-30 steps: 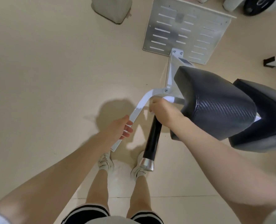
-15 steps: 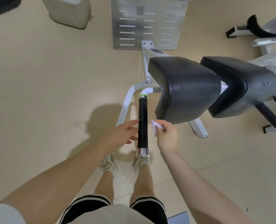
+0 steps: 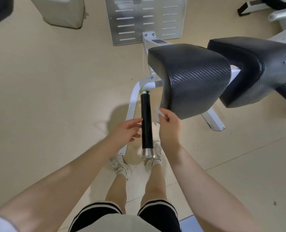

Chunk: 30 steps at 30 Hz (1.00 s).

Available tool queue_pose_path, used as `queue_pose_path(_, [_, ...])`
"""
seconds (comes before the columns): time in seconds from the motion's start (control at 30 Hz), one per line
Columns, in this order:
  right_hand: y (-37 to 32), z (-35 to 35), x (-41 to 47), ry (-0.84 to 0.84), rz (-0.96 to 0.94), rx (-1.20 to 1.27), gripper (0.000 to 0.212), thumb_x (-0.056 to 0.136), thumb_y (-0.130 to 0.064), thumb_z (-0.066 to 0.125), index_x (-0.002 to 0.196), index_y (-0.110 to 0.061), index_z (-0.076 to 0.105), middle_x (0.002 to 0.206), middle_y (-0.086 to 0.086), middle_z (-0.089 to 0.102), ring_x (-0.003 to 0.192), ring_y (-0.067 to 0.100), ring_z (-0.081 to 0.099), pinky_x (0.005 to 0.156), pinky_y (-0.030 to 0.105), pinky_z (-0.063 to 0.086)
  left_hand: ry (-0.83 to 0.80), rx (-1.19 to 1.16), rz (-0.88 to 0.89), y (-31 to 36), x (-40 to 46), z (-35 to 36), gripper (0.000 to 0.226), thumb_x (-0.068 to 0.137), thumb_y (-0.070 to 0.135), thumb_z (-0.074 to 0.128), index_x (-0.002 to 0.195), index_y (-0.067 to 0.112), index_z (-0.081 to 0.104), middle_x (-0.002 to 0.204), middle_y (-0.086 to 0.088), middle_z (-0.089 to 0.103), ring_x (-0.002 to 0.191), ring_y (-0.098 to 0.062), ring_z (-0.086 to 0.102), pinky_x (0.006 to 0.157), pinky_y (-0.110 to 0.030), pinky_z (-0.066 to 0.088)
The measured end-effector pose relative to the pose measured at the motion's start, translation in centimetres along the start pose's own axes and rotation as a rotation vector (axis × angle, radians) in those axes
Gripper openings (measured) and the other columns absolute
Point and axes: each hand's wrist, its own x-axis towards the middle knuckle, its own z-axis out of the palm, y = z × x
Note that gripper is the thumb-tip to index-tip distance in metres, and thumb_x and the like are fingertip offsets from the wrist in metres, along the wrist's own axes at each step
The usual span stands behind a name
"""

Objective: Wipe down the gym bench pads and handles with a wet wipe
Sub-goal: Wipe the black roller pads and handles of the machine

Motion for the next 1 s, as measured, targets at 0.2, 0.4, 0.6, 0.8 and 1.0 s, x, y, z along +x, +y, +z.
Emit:
queue_pose_path(0.2, [0.9,2.1,0.2,0.015,0.137,0.097,0.029,0.091,-0.003,0.050,0.113,-0.014,0.065,0.105,-0.005,0.062,0.094,0.010,0.056,0.085,0.017,0.041,0.047,0.019,-0.004,0.4,0.7,-0.2,0.035,0.097,0.007,0.036,0.124,0.017,0.056,0.123,0.004,0.058,0.087,-0.008,0.061,0.092,-0.032,0.046])
queue_pose_path(0.4, [2.9,-2.0,0.4,-0.334,0.093,0.063,0.022,0.085,-0.001,0.058,0.099,-0.010,0.071,0.096,-0.001,0.070,0.092,0.013,0.062,0.089,0.028,0.050,0.070,0.000,0.000,0.1,0.8,0.2,0.032,0.096,0.006,0.036,0.120,0.014,0.056,0.119,0.002,0.060,0.091,-0.012,0.063,0.084,-0.025,0.046])
queue_pose_path(0.6, [4.0,-4.0,-0.2,-0.404,0.237,0.120,0.021,0.087,0.007,0.051,0.097,-0.003,0.068,0.087,0.005,0.063,0.081,0.014,0.056,0.069,0.018,0.048,0.081,-0.022,0.008,0.3,0.2,0.8,0.034,0.095,0.003,0.037,0.122,0.016,0.053,0.116,0.006,0.059,0.084,-0.004,0.061,0.084,-0.024,0.046])
queue_pose_path(0.8, [4.0,0.3,-0.1,-0.461,0.413,0.354,0.023,0.095,-0.005,0.043,0.098,-0.006,0.066,0.084,0.010,0.064,0.071,0.017,0.063,0.062,0.026,0.053,0.059,0.024,0.010,-0.4,-0.1,0.4,0.034,0.096,0.009,0.039,0.125,0.018,0.054,0.122,0.007,0.058,0.100,-0.005,0.060,0.087,-0.021,0.047])
queue_pose_path(1.0, [6.8,-2.0,-4.3,-0.631,0.513,0.548,0.028,0.095,0.003,0.038,0.097,-0.005,0.064,0.070,-0.002,0.070,0.065,0.008,0.065,0.057,0.017,0.052,0.068,0.136,-0.008,-1.2,-0.8,0.5,0.035,0.092,0.015,0.047,0.122,0.028,0.057,0.128,0.007,0.054,0.112,-0.012,0.053,0.101,-0.031,0.043])
